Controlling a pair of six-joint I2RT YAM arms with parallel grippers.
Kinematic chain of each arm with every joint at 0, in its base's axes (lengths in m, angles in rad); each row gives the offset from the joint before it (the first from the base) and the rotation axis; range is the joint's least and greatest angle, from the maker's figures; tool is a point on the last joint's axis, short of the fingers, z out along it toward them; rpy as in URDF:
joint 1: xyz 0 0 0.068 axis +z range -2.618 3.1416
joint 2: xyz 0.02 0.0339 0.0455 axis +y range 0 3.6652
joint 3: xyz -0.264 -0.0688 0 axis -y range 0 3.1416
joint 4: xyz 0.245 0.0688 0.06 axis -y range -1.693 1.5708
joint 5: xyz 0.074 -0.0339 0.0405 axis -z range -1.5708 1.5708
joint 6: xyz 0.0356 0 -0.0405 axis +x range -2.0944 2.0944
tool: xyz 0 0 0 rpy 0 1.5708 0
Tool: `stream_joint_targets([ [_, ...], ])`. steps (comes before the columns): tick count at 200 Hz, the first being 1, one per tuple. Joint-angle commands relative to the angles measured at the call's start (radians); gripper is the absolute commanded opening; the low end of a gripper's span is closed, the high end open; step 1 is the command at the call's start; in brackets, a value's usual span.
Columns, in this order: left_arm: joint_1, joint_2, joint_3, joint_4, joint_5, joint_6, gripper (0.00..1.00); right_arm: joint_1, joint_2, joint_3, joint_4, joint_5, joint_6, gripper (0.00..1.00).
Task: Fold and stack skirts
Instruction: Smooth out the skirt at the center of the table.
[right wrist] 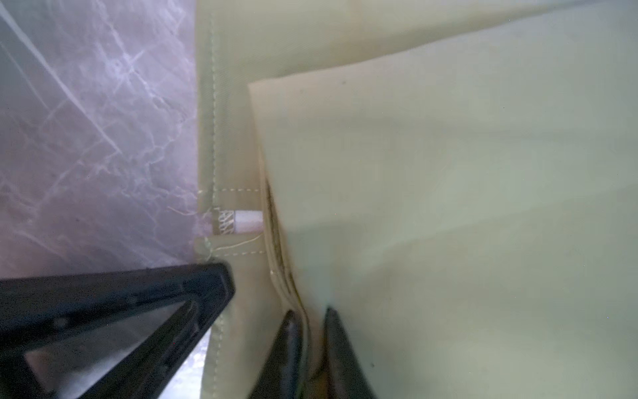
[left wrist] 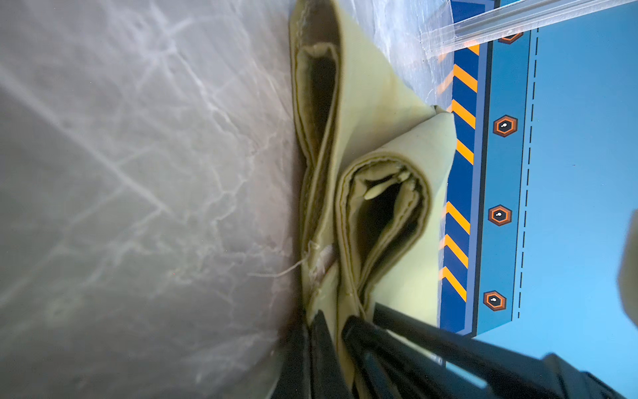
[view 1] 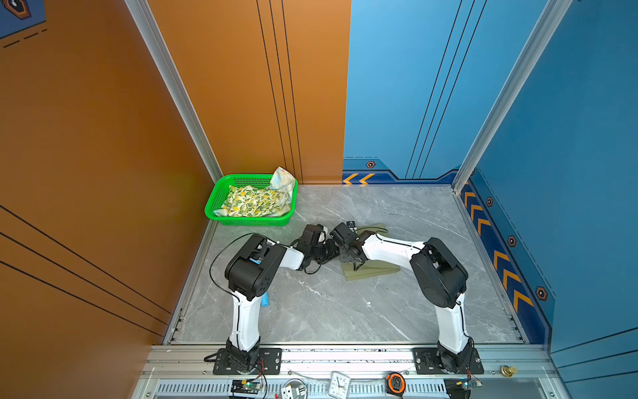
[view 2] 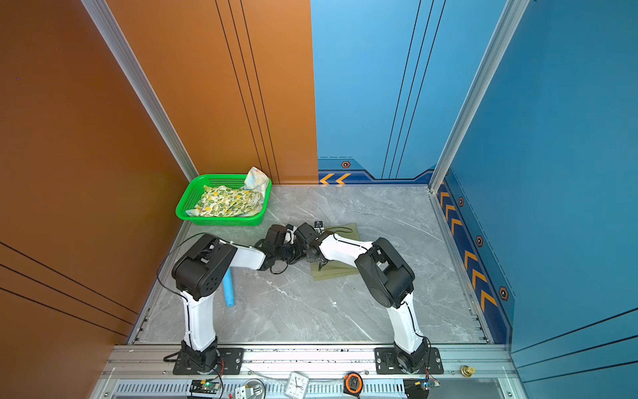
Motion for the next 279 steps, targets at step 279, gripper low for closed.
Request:
stream_joint_targets([
  [279, 0.020, 0.034, -0.071, -0.121, -0.060, 0.020, 0.00, -0.102, -0.099, -0.173, 0.263, -0.389, 0.235, 0.04],
])
